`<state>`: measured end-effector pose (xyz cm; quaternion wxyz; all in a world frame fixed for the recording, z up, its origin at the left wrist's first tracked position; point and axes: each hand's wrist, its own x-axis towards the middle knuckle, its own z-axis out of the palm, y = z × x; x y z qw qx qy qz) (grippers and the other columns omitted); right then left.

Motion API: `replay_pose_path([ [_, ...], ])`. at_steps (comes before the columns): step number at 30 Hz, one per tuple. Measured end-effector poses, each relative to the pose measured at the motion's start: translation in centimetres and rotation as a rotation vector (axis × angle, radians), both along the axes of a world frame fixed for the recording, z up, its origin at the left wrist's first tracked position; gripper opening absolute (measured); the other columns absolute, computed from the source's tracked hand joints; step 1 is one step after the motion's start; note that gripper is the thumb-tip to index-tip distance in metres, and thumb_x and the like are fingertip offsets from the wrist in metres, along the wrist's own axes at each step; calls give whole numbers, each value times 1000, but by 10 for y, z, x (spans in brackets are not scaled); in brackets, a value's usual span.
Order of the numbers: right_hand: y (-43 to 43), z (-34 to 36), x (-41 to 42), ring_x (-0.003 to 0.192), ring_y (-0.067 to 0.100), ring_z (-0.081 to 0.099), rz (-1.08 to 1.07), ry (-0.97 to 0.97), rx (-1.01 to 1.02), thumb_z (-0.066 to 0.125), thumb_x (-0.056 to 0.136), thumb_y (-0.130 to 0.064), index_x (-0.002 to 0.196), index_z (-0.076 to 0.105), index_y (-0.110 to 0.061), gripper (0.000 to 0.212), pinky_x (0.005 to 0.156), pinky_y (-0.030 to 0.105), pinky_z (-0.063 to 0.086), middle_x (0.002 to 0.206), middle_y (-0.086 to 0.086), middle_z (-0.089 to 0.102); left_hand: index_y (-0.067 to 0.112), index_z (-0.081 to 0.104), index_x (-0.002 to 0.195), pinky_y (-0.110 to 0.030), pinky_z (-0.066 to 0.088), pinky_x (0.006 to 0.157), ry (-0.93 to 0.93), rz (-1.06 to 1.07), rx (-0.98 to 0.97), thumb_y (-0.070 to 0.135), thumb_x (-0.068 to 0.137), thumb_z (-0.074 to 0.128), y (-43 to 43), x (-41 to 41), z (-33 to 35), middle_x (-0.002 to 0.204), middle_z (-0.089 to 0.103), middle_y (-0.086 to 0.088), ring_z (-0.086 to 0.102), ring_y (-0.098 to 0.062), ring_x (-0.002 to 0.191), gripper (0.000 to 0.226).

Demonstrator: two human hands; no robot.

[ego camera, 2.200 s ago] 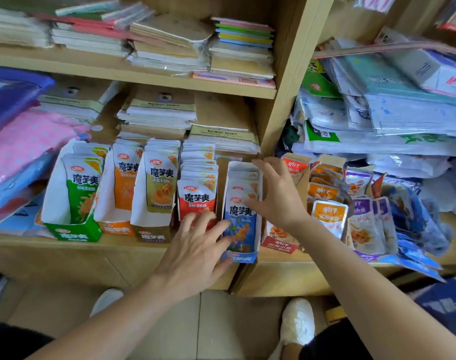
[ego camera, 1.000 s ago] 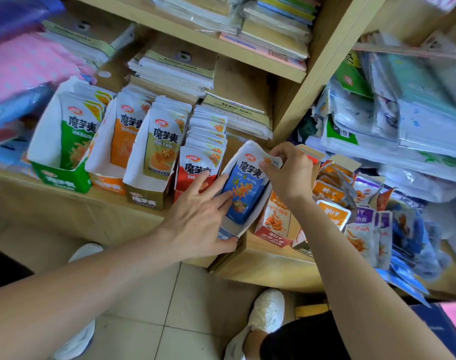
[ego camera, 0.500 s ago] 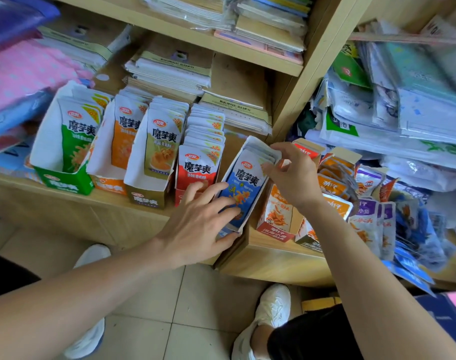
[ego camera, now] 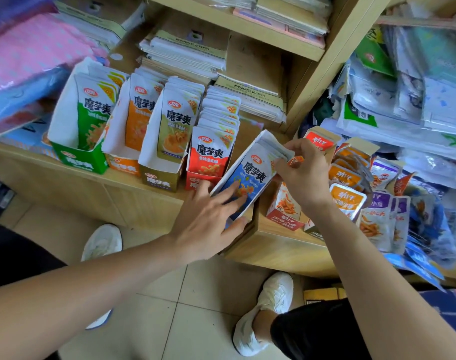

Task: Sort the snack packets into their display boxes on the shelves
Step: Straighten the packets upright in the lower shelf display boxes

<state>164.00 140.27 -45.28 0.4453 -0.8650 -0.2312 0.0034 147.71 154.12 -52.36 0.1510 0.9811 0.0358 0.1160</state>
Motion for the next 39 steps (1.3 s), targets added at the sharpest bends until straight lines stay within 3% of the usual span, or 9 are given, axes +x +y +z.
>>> replay_pose_path([
  [5,2,1,-4,88,19,72,35,-31,-41,70,92,-18,105,53,-26,23,61,43,63,107,-1,67,39,42,150,-40,46,83,106,38,62,68,97,13,-3,2,8,164,30,10,30,-22,95,66],
  [10,0,2,-2,88,18,72,33,-36,-32,71,91,-21,104,53,-26,23,60,44,62,106,-1,66,36,35,154,-41,44,85,112,53,129,72,95,11,-6,-1,14,165,27,8,41,-27,101,73],
  [15,-3,3,-4,78,-2,66,40,-145,-91,70,93,-31,116,55,-19,30,51,14,52,107,-8,62,22,48,147,-46,43,87,-8,-7,194,61,101,26,-2,-10,11,153,45,-4,45,-30,110,64],
  [17,-5,3,-4,80,-1,64,61,-201,-136,69,93,-33,122,56,-17,35,52,11,50,110,-7,61,19,47,147,-46,44,91,-25,-35,187,57,101,33,-1,-12,12,151,46,-7,45,-32,116,61],
  [22,-6,4,-1,84,2,65,75,-204,-181,68,94,-35,127,56,-21,38,53,14,52,112,-8,61,15,54,142,-51,40,103,-75,-70,204,49,98,45,0,-20,15,150,48,-9,41,-39,133,56],
  [26,-8,10,0,90,6,61,87,-206,-187,70,91,-38,135,55,-20,49,65,15,51,122,-3,61,15,58,137,-50,38,106,-149,-101,206,46,96,51,1,-19,18,148,51,-9,42,-37,136,52],
  [32,-17,20,-13,94,9,68,70,28,-177,77,85,-37,152,31,-26,82,56,15,54,139,-6,47,14,70,114,-47,49,88,-298,-192,72,35,90,67,10,-18,11,120,65,-3,57,-30,113,33],
  [36,-10,8,-41,98,15,72,-28,169,48,77,87,-23,150,31,-24,78,72,40,64,140,0,50,12,74,105,-42,50,88,-356,-250,8,26,86,73,20,-20,9,107,68,-1,59,-27,105,24],
  [39,-4,-1,-53,99,13,70,-17,119,59,76,88,-16,151,32,-25,78,69,33,63,145,1,45,12,75,99,-43,51,84,-380,-291,-14,22,89,74,25,-18,5,100,69,0,60,-27,99,14],
])
